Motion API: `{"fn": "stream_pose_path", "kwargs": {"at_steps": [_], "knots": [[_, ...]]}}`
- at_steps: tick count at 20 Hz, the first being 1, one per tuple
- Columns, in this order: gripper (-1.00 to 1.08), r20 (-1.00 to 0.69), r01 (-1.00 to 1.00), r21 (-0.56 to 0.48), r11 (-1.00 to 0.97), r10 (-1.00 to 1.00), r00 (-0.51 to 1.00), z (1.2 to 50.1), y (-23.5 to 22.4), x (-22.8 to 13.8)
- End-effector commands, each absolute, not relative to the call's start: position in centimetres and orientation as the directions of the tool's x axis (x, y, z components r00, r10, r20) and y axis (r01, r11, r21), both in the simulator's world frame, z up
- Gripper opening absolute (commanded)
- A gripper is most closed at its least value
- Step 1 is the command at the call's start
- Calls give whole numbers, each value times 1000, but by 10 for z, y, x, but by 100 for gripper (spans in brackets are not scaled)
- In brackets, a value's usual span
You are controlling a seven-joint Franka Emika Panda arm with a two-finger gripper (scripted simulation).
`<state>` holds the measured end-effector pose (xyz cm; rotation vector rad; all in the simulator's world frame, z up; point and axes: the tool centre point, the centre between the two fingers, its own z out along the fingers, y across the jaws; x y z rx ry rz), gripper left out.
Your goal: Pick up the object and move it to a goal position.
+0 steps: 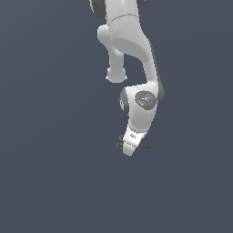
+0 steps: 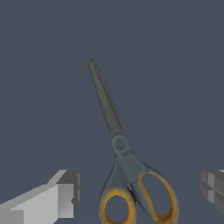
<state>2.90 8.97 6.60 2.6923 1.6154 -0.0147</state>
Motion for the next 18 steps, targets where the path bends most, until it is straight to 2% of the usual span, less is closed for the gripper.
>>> {"fn": "stream_pose_path", "kwargs": {"at_steps": [1, 8, 18], "knots": [[100, -5, 903, -2, -430, 903, 430, 63, 93, 31], [100, 0, 928, 0, -373, 928, 373, 58, 98, 34], [100, 0, 928, 0, -372, 928, 372, 39, 98, 33]]}}
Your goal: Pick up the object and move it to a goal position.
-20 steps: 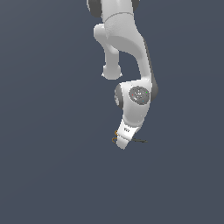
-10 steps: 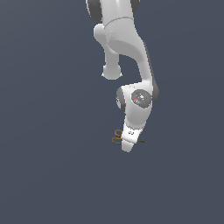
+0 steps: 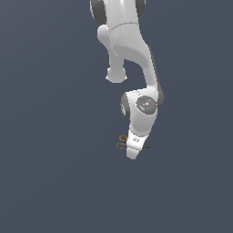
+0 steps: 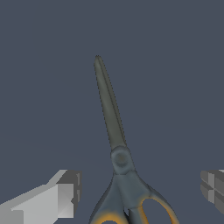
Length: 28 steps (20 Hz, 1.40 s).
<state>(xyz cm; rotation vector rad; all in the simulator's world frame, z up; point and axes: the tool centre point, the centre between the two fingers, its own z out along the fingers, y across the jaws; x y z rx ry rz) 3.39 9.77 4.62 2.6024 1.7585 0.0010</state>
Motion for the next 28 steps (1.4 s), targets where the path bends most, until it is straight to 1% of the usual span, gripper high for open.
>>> {"fn": "stream_pose_path", "kwargs": {"at_steps": [1, 5, 10, 11, 20, 28], "knots": [[100, 0, 928, 0, -371, 928, 371, 34, 98, 33], [100, 0, 929, 0, -370, 929, 370, 14, 98, 33], [100, 0, 929, 0, -370, 929, 370, 8, 98, 34], [-100, 0, 929, 0, -370, 929, 370, 8, 98, 34], [-100, 0, 929, 0, -370, 929, 370, 8, 98, 34], [-100, 1, 931, 0, -366, 931, 366, 20, 98, 30]]}}
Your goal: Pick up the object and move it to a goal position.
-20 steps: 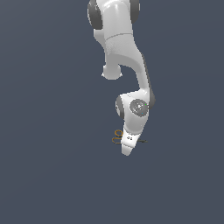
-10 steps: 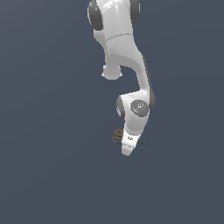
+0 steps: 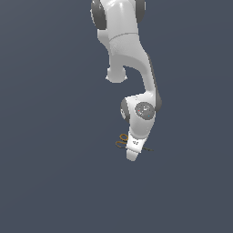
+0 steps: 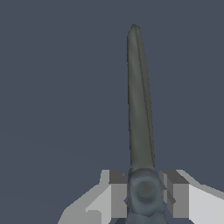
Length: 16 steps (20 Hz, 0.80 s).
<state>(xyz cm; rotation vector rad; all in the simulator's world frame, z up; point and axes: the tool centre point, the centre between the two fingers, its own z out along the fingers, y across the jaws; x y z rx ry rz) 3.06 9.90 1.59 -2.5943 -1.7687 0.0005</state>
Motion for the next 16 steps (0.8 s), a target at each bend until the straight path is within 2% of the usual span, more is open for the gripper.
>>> {"fn": "stream_pose_path", "kwargs": {"at_steps": [1, 8, 16], "knots": [[-100, 1, 931, 0, -366, 931, 366, 24, 97, 29], [-100, -1, 931, 1, -366, 931, 366, 60, 85, 18], [-100, -2, 930, 1, -367, 930, 367, 129, 63, -1]]}}
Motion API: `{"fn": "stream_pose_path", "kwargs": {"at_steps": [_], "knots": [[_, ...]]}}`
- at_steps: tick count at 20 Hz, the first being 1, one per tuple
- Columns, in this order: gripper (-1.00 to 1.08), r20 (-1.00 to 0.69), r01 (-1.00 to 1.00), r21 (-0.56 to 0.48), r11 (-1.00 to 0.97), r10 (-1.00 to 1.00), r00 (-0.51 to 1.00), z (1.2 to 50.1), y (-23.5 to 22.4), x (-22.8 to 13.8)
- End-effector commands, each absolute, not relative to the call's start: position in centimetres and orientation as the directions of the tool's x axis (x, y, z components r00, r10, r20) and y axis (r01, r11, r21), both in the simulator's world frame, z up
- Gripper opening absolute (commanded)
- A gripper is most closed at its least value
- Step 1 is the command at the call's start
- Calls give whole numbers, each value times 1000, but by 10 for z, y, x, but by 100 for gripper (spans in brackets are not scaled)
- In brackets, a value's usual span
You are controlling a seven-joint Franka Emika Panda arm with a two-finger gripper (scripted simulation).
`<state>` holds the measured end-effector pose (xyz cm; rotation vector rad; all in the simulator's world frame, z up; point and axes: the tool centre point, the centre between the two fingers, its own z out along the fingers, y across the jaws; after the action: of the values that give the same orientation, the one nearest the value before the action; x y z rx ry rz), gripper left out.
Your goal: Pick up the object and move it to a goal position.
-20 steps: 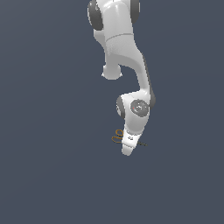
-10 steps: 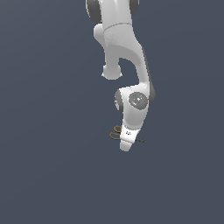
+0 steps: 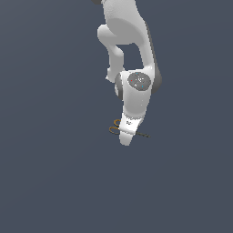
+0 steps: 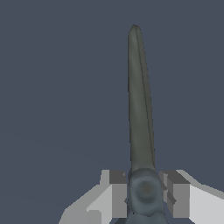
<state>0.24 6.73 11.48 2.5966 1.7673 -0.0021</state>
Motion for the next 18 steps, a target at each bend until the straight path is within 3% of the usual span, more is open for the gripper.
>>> {"fn": "stream_pose_path", "kwargs": {"at_steps": [1, 10, 18], "knots": [[-100, -2, 930, 1, -367, 930, 367, 137, 60, -4], [-100, 0, 930, 0, -368, 930, 368, 194, 43, -18], [-100, 0, 929, 0, -369, 929, 369, 210, 38, -21]]}}
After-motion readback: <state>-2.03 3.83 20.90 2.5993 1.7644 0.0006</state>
